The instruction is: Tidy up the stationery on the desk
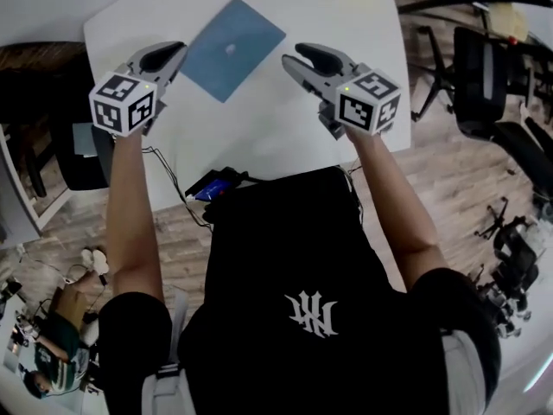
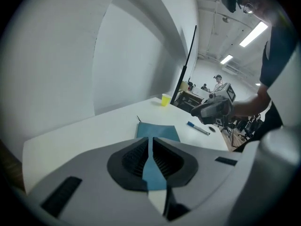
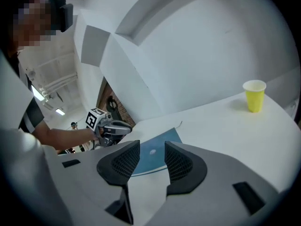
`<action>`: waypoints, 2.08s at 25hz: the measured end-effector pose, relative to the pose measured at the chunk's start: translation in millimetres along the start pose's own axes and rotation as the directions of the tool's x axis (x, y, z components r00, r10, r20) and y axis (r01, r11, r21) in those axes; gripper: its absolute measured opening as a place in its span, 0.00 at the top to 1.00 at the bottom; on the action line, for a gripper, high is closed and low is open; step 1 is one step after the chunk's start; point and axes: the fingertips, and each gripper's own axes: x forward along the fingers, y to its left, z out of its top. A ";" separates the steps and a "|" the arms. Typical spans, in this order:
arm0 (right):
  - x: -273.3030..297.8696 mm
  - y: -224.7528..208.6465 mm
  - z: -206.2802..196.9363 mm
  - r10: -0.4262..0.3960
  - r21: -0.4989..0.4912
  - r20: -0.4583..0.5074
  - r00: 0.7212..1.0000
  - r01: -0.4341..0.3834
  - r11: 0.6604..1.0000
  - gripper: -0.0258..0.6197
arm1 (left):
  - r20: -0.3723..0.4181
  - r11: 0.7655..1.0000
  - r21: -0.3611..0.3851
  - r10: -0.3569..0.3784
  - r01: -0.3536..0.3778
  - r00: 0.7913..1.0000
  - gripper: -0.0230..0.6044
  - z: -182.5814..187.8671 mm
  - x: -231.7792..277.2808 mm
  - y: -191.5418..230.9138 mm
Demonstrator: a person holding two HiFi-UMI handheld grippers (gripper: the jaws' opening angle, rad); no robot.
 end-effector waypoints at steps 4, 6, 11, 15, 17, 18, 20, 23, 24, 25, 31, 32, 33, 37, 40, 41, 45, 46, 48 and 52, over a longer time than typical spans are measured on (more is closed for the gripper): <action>25.0 -29.9 -13.2 -0.015 0.008 -0.093 0.996 0.016 1.000 0.68 | -0.074 1.000 -0.025 0.005 -0.007 0.997 0.88 -15.7 21.2 10.4; 34.6 -42.7 -19.1 -0.044 0.010 -0.126 0.991 0.046 0.999 0.68 | -0.118 0.999 -0.032 0.013 -0.017 0.993 0.87 -29.0 24.5 13.8; 51.4 -65.0 -24.1 -0.121 0.049 -0.197 0.973 0.133 0.990 0.68 | -0.201 0.999 -0.020 0.021 -0.025 0.979 0.84 -50.9 30.0 27.4; 60.5 -67.0 -30.5 -0.143 0.035 -0.265 0.953 0.158 0.987 0.68 | -0.250 0.999 -0.027 0.029 -0.037 0.968 0.83 -64.2 29.2 29.2; 61.4 -68.6 -36.9 -0.157 0.026 -0.302 0.940 0.173 0.985 0.68 | -0.267 0.999 -0.027 0.034 -0.042 0.963 0.83 -68.8 30.5 28.6; 62.0 -69.9 -39.4 -0.160 0.031 -0.315 0.935 0.179 0.983 0.68 | -0.277 0.999 -0.023 0.038 -0.046 0.960 0.83 -70.8 31.6 28.9; 65.1 -71.3 -40.6 -0.162 0.054 -0.323 0.932 0.190 0.980 0.68 | -0.287 0.998 -0.024 0.044 -0.053 0.957 0.83 -73.4 32.2 30.0; 71.3 -73.1 -42.5 -0.173 0.062 -0.340 0.924 0.205 0.977 0.72 | -0.283 0.997 -0.045 0.046 -0.061 0.958 0.84 -73.6 31.4 32.5; 72.8 -73.4 -44.4 -0.177 0.053 -0.350 0.920 0.208 0.977 0.73 | -0.281 0.997 -0.050 0.047 -0.064 0.959 0.83 -73.8 31.4 32.9; 73.8 -73.5 -46.3 -0.181 0.040 -0.359 0.916 0.209 0.977 0.74 | -0.280 0.996 -0.054 0.048 -0.065 0.959 0.84 -74.1 31.3 32.9; 75.5 -74.5 -48.6 -0.176 0.016 -0.379 0.908 0.196 0.980 0.77 | -0.277 0.994 -0.081 0.052 -0.077 0.959 0.84 -75.4 29.9 34.2; 75.7 -74.4 -48.2 -0.175 0.011 -0.380 0.908 0.194 0.981 0.77 | -0.279 0.993 -0.079 0.057 -0.082 0.958 0.84 -75.5 29.7 34.3; 75.9 -74.2 -47.8 -0.175 0.004 -0.381 0.908 0.192 0.981 0.78 | -0.283 0.993 -0.076 0.062 -0.087 0.957 0.85 -75.8 29.5 34.1; 77.5 -73.3 -46.6 -0.179 -0.026 -0.390 0.903 0.183 0.983 0.79 | -0.301 0.993 -0.083 0.060 -0.089 0.952 0.85 -80.3 27.8 30.1; 79.7 -72.1 -46.1 -0.172 -0.059 -0.408 0.897 0.162 0.985 0.79 | -0.311 0.991 -0.101 0.051 -0.086 0.949 0.85 -88.0 22.7 21.4; 80.9 -71.6 -46.1 -0.169 -0.072 -0.415 0.894 0.153 0.986 0.79 | -0.316 0.991 -0.104 0.049 -0.086 0.947 0.85 -91.7 20.6 17.4; 86.2 -71.0 -45.5 -0.155 -0.117 -0.450 0.880 0.114 0.987 0.80 | -0.329 0.988 -0.134 0.034 -0.082 0.944 0.86 -105.6 14.2 -0.7; 87.7 -71.3 -45.2 -0.151 -0.126 -0.459 0.876 0.104 0.987 0.80 | -0.330 0.986 -0.144 0.032 -0.084 0.944 0.86 -108.5 13.1 -5.2; 90.7 -72.7 -44.4 -0.143 -0.144 -0.477 0.867 0.084 0.986 0.80 | -0.332 0.983 -0.161 0.030 -0.087 0.943 0.86 -113.6 12.0 -15.0; 95.1 -74.5 -43.3 -0.125 -0.168 -0.504 0.855 0.045 0.985 0.81 | -0.336 0.978 -0.194 0.009 -0.078 0.942 0.87 -124.4 11.6 -40.3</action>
